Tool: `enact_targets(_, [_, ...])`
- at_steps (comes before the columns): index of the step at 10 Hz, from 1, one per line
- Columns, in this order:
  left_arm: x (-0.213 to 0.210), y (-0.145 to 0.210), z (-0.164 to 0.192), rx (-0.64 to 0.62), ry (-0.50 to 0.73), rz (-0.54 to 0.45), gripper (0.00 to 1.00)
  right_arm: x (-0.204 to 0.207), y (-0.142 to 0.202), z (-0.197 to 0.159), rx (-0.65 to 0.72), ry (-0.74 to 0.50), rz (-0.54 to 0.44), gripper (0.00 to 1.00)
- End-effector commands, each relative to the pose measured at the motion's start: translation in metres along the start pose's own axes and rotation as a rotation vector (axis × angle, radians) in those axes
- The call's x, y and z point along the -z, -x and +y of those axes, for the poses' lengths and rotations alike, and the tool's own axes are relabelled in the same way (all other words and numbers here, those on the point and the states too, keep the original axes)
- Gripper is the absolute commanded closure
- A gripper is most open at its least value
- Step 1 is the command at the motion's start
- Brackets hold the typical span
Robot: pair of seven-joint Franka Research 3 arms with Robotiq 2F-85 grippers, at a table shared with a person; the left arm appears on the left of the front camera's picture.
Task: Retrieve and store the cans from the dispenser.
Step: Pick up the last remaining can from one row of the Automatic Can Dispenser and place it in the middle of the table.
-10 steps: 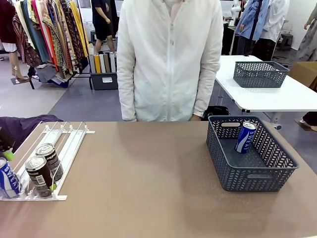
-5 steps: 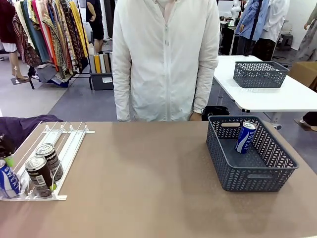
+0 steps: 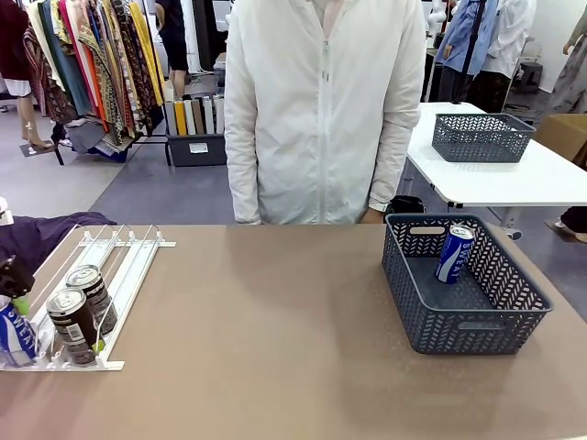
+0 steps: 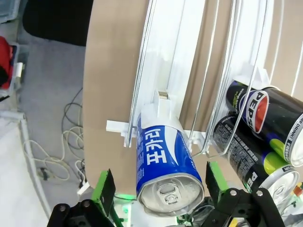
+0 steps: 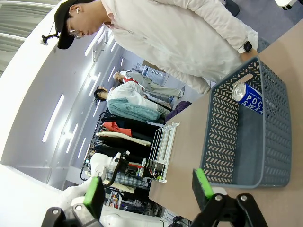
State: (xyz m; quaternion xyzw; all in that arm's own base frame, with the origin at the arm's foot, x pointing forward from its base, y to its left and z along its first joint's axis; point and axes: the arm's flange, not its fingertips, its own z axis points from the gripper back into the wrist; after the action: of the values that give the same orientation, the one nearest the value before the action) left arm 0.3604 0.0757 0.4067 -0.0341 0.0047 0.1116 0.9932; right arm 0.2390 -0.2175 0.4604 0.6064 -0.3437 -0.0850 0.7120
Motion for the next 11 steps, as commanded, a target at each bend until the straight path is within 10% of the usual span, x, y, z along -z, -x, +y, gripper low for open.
enact_targets(1, [0.010, 0.012, -0.002, -0.003, 0.017, 0.020, 0.00, 0.002, -0.004, 0.003, -0.015, -0.020, -0.023, 0.00])
enact_targets(3, [0.009, 0.012, -0.004, 0.023, 0.025, 0.011, 1.00, 0.002, -0.004, 0.003, -0.015, -0.020, -0.023, 0.00])
enact_targets(11, [-0.008, 0.015, -0.013, 0.037, 0.038, -0.025, 1.00, 0.002, -0.004, 0.003, -0.015, -0.020, -0.023, 0.00])
